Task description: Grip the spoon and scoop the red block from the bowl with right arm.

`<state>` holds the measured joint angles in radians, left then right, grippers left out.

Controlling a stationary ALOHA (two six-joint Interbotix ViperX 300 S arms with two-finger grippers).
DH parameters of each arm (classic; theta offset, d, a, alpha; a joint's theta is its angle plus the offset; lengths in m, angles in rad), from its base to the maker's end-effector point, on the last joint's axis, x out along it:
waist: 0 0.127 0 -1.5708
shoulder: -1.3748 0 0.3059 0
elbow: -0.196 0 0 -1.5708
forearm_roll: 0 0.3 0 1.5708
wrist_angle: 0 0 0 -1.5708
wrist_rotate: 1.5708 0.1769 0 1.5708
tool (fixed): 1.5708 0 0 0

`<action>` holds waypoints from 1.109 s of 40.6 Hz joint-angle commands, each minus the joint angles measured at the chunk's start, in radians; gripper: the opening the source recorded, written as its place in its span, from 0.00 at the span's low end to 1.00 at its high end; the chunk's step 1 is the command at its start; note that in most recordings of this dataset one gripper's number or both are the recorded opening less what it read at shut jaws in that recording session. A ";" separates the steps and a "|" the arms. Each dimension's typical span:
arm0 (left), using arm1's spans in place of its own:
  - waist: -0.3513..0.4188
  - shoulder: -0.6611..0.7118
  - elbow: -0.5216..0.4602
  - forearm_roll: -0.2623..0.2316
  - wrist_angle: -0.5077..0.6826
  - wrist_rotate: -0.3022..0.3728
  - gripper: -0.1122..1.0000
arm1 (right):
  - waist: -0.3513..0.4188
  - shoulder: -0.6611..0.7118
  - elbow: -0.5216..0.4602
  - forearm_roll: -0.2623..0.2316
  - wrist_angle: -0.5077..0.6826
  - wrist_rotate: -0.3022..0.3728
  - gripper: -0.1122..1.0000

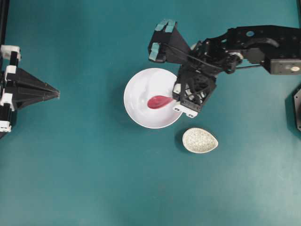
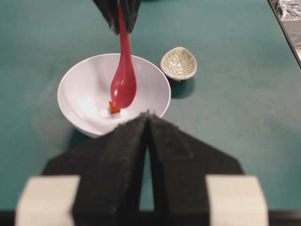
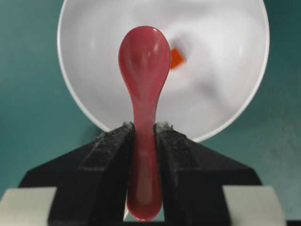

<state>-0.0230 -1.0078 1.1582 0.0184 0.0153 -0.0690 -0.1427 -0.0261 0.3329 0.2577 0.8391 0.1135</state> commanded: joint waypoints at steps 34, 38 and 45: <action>-0.003 0.008 -0.021 0.003 -0.008 0.002 0.10 | 0.002 0.067 -0.021 -0.087 0.003 0.003 0.31; -0.003 0.008 -0.020 0.003 -0.008 0.003 0.10 | 0.002 0.081 -0.028 -0.087 -0.028 0.002 0.31; -0.003 0.008 -0.015 0.003 -0.008 0.003 0.10 | 0.002 0.094 -0.041 -0.087 -0.071 0.008 0.31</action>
<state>-0.0230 -1.0078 1.1582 0.0184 0.0153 -0.0675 -0.1411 0.0782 0.3267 0.1718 0.7915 0.1166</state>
